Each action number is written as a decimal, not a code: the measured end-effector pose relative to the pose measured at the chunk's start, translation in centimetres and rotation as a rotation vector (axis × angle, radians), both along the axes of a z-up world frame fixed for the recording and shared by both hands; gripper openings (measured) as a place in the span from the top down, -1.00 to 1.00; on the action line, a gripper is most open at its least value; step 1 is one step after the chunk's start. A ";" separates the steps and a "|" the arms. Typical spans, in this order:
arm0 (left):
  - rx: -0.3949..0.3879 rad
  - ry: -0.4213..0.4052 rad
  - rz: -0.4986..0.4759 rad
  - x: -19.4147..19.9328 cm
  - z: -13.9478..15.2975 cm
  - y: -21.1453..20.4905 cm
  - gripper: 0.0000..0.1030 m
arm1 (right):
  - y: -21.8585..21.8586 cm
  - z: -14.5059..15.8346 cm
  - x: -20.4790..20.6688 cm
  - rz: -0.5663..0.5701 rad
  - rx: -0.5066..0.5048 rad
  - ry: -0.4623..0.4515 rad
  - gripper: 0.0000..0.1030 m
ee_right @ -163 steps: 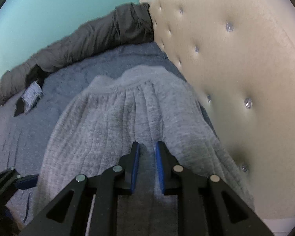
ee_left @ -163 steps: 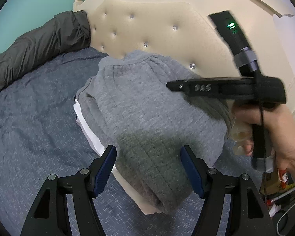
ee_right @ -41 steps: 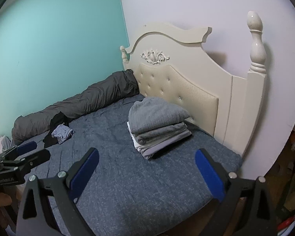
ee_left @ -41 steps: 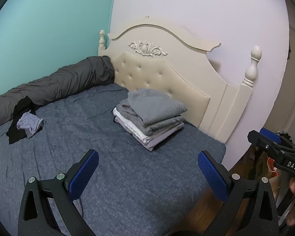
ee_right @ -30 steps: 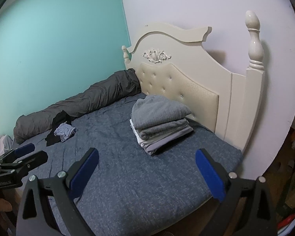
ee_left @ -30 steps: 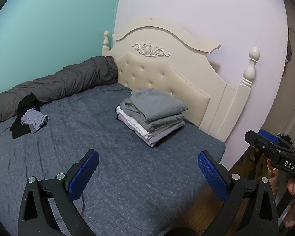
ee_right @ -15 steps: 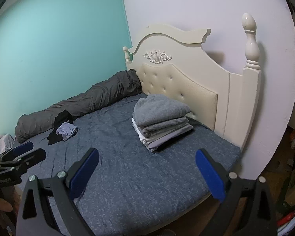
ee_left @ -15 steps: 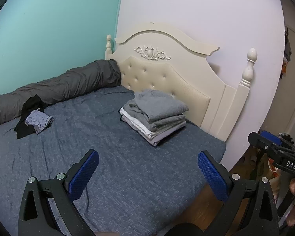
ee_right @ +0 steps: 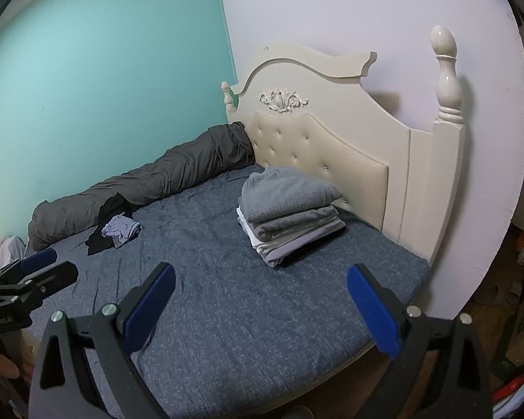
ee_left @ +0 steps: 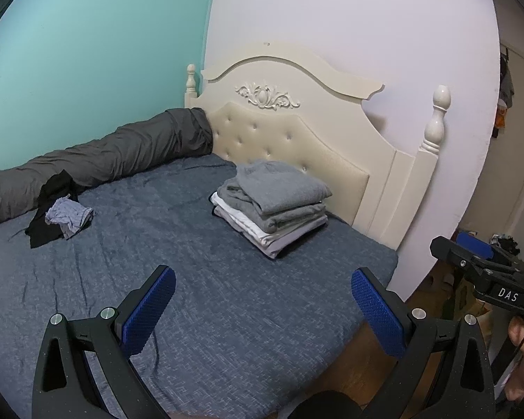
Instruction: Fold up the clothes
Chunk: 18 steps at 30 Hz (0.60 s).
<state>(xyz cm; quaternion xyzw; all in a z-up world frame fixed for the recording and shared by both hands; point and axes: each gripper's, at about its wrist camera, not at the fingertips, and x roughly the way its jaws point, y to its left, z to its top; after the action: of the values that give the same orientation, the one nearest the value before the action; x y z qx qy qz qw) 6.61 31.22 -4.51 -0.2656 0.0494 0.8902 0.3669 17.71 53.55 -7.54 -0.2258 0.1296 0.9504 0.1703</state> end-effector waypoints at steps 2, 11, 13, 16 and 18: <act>0.002 -0.002 -0.001 0.1 0.0 0.0 -0.99 | -0.1 0.0 0.0 0.003 0.000 0.002 -0.93; -0.003 -0.001 0.001 0.1 0.0 -0.1 -0.99 | -0.1 0.0 -0.1 0.003 0.014 -0.006 -0.93; -0.005 -0.001 -0.002 0.1 0.0 -0.1 -0.99 | -0.1 -0.1 -0.1 0.002 0.012 -0.008 -0.93; -0.009 0.000 -0.002 0.1 -0.1 -0.1 -0.99 | -0.2 -0.3 -0.2 0.004 0.010 -0.013 -0.93; -0.012 0.000 0.001 0.0 -0.1 -0.1 -0.99 | -0.2 -0.4 -0.3 0.006 0.010 -0.016 -0.93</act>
<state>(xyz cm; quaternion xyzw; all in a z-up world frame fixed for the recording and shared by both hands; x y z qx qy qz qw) 6.66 31.11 -4.59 -0.2676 0.0546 0.8901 0.3649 17.45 53.38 -7.98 -0.2327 0.1231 0.9497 0.1697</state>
